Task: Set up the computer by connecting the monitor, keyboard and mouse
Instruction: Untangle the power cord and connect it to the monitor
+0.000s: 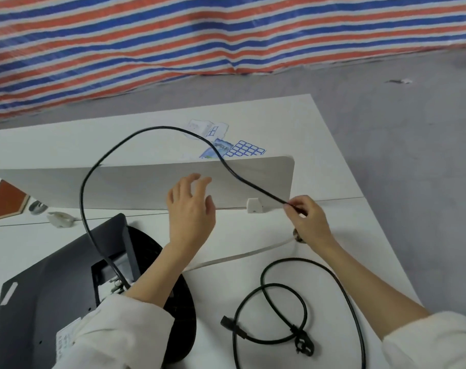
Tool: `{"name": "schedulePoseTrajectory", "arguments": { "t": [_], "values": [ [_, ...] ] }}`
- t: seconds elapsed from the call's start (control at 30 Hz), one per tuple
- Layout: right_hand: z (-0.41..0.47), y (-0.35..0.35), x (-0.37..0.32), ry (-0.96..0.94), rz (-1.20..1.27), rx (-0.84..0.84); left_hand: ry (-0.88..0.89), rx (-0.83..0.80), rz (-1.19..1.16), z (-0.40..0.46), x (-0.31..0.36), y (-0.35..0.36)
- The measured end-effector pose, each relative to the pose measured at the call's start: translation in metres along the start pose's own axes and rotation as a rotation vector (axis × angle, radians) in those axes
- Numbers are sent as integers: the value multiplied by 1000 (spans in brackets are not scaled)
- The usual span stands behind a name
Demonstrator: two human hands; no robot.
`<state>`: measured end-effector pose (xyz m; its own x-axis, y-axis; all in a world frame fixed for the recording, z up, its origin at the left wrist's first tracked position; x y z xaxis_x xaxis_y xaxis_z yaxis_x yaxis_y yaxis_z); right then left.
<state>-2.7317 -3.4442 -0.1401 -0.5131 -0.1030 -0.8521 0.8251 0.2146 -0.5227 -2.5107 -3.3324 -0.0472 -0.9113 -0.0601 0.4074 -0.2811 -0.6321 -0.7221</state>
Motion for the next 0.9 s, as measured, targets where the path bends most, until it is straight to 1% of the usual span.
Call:
{"name": "schedulePoseTrajectory", "arguments": {
  "t": [0.03, 0.1, 0.2, 0.27, 0.33, 0.4, 0.47, 0.53, 0.63, 0.7, 0.8, 0.9],
  "values": [
    [0, -4, 0, 15, -45, 29, -22, 21, 21, 0, -5, -8],
    [0, 2, 2, 48, -120, -27, -74, 47, 57, -2, -14, -15],
    [-2, 26, -35, -53, -202, -165, -121, 53, 87, -5, -21, -24],
    [-2, 41, -73, -122, -190, -208, -168, 36, 76, -6, -27, -27],
    [-1, 41, -105, -180, -125, -126, -225, 31, 57, -7, -32, -33],
    [-3, 28, -118, -229, -53, 29, -252, 36, 44, -8, -36, -38],
    [-11, 8, -107, -221, 50, 172, -240, 56, 42, -7, -36, -47],
    [-17, -5, -74, -136, 80, 213, -223, 83, 55, -5, -37, -54],
    [-20, -12, -22, 53, 45, 130, -203, 98, 85, 1, -34, -62],
    [-19, -13, -12, 104, 42, 74, -210, 81, 100, 5, -30, -62],
    [-21, -14, -42, 27, 83, 7, -233, 39, 119, 11, -24, -62],
    [-23, -14, -74, -9, 312, -47, -299, 12, 115, 15, -28, -62]
  ]
}}
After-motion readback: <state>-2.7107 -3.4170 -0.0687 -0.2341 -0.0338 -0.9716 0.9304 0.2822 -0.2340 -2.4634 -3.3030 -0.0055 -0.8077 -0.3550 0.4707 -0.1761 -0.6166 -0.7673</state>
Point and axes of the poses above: each hand's wrist, its own z-axis towards the middle knuckle, its own y-axis out of the palm, x = y × z, the point moved 8 cm from there along z, towards the middle knuckle, and after that the axes turned 13 degrees about -z, right-handed, at the moved point
